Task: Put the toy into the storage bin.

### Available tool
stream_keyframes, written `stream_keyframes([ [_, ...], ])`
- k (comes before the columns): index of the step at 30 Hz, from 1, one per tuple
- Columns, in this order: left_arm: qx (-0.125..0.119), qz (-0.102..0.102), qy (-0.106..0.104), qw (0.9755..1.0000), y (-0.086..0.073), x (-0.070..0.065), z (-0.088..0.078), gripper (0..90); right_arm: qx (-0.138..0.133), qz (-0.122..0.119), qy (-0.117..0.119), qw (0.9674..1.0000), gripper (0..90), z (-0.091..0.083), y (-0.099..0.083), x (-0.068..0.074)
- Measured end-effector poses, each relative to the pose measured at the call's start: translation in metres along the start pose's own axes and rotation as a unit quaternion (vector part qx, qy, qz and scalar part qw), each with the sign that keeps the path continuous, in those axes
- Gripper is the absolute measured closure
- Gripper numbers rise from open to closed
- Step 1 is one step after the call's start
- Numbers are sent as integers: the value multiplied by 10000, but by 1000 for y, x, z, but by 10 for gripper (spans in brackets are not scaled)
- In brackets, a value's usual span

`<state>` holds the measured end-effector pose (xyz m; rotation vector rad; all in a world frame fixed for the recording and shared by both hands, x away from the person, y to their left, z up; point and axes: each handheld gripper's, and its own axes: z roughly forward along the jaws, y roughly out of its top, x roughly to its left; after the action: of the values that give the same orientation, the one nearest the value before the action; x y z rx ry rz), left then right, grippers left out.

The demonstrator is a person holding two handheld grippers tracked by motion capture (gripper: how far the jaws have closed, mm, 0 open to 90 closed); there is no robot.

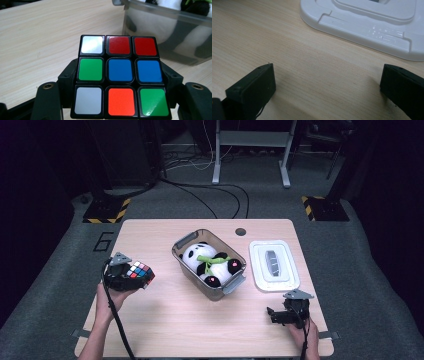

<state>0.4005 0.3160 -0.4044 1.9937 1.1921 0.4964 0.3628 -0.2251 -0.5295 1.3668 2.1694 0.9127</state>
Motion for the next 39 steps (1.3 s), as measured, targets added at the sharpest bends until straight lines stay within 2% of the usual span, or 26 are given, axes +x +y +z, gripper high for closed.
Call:
stream_keyframes([
  [6,-92,152,-32,9998,16,-11,-8,337,0,1,-1,10000,0,0,0,0],
  [22,-197,445,-178,9987,44,-31,-8,337,1,1,0,10000,0,0,0,0],
  [33,-269,491,-279,9980,55,-41,-8,337,0,1,-1,10000,0,0,0,0],
  [39,-286,582,-344,9973,65,-50,-5,337,-1,1,0,10000,0,0,0,0],
])
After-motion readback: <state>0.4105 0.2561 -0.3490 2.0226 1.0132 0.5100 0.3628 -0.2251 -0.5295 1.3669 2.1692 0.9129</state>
